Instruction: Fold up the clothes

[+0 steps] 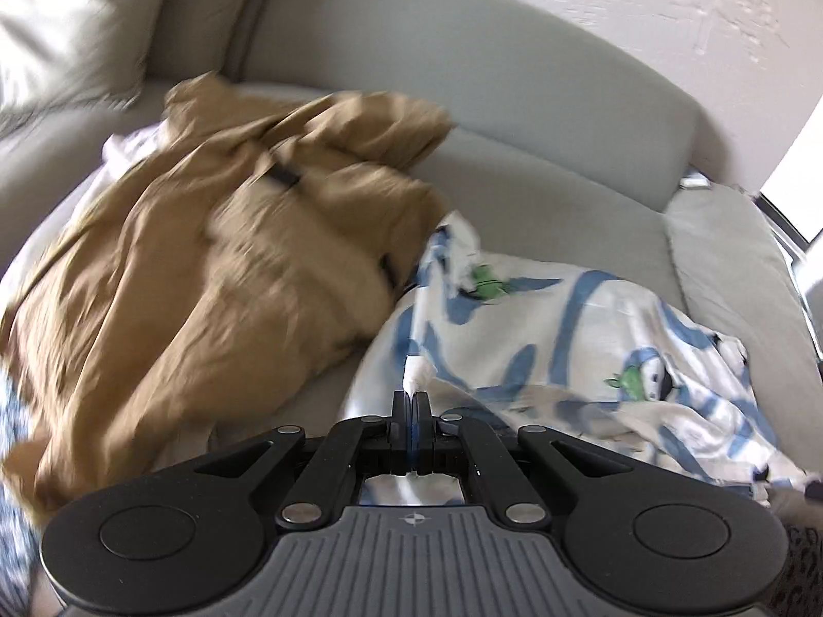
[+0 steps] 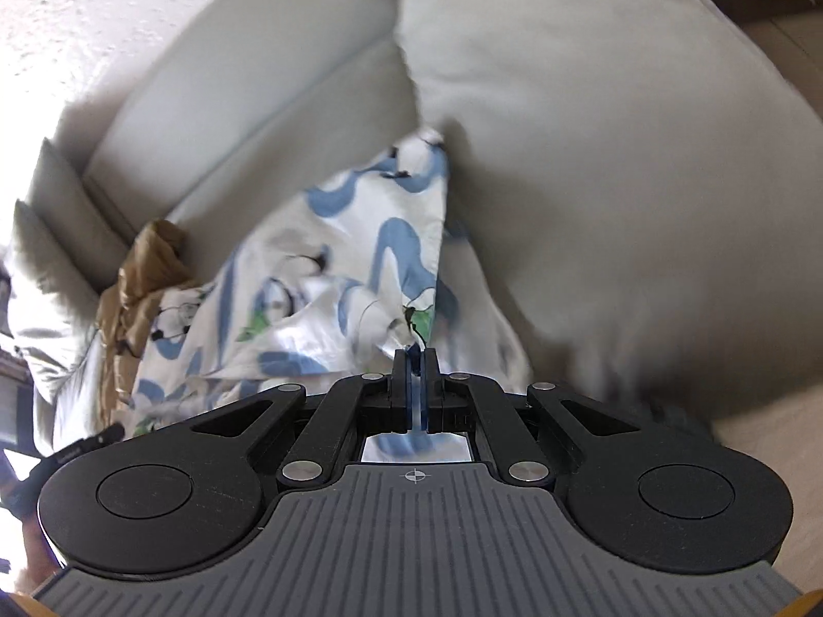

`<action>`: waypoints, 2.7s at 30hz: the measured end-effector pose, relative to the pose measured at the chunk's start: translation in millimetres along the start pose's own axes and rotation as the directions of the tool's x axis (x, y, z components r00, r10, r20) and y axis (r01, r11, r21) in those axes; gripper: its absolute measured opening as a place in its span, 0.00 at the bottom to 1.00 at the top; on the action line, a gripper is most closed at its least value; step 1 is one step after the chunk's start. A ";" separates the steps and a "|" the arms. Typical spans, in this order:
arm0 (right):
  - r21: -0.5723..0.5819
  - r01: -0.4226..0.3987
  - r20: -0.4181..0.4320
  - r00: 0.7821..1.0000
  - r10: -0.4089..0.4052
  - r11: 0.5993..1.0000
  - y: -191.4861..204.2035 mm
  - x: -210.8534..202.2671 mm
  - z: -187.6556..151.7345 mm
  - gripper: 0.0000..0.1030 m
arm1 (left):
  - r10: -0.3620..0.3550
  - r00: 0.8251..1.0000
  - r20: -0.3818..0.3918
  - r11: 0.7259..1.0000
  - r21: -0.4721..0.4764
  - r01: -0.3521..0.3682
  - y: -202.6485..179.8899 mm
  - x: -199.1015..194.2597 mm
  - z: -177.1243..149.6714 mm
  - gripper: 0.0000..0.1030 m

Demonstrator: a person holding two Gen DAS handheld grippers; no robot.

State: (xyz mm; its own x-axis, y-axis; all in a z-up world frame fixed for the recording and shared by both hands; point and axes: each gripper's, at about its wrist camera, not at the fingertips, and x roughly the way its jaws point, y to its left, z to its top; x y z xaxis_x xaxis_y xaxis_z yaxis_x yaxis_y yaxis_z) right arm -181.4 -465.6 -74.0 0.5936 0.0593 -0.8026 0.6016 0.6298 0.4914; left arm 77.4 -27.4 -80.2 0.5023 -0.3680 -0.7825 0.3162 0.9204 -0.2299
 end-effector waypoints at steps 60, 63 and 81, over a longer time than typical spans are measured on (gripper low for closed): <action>-0.860 0.179 0.182 0.982 -0.041 0.478 146.0 109.7 -150.3 0.45 | -0.205 0.979 0.005 0.939 0.282 0.196 -84.1 4.6 -106.2 0.40; -0.894 0.238 0.225 0.971 -0.079 0.379 149.1 117.4 -159.3 0.44 | -0.213 0.977 -0.006 0.943 0.261 0.207 -80.6 7.2 -106.7 0.40; -0.917 0.395 0.394 0.919 -0.035 0.048 167.8 119.1 -194.9 0.03 | -0.217 0.976 0.006 0.953 0.219 0.211 -69.5 6.2 -102.7 0.40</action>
State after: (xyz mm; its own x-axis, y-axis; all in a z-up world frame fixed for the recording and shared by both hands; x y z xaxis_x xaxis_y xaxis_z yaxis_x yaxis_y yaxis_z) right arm -114.0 -201.9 -153.0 0.7348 -0.2725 -0.6212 -0.2270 0.7642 -0.6037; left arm -24.1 -80.0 -128.5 0.4259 -0.5600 -0.7106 0.5834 0.7703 -0.2574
